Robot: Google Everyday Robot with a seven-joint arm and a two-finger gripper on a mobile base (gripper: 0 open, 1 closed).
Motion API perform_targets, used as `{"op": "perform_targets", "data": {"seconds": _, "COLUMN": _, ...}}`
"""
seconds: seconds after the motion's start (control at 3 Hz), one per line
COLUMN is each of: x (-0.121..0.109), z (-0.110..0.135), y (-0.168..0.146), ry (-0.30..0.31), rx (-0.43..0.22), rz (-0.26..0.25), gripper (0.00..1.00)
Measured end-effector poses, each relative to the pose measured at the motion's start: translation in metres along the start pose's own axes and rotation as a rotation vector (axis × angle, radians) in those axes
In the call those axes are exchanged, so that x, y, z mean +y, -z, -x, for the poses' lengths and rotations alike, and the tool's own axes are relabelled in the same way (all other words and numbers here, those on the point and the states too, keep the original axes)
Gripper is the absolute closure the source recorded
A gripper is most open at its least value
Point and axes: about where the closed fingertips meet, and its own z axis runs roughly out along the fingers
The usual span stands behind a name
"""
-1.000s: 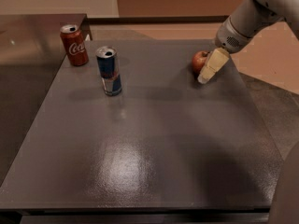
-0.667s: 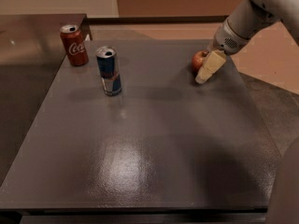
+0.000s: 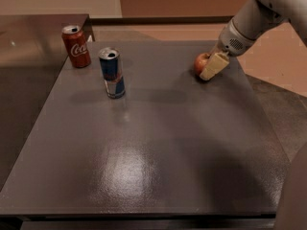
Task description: Move apple near redbull can
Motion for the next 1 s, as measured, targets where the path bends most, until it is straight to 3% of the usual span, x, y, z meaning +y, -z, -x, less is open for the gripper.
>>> {"op": "perform_targets", "data": {"seconds": 0.33, "x": 0.01, "z": 0.021, "y": 0.011, "ry": 0.04, "rx": -0.036, "rz": 0.006, "gripper": 0.87}}
{"op": "perform_targets", "data": {"seconds": 0.67, "x": 0.031, "z": 0.056, "y": 0.018, "ry": 0.118, "rx": -0.081, "rz": 0.031, "gripper": 1.0}}
{"op": "perform_targets", "data": {"seconds": 1.0, "x": 0.064, "z": 0.094, "y": 0.011, "ry": 0.214, "rx": -0.108, "rz": 0.072, "gripper": 1.0}}
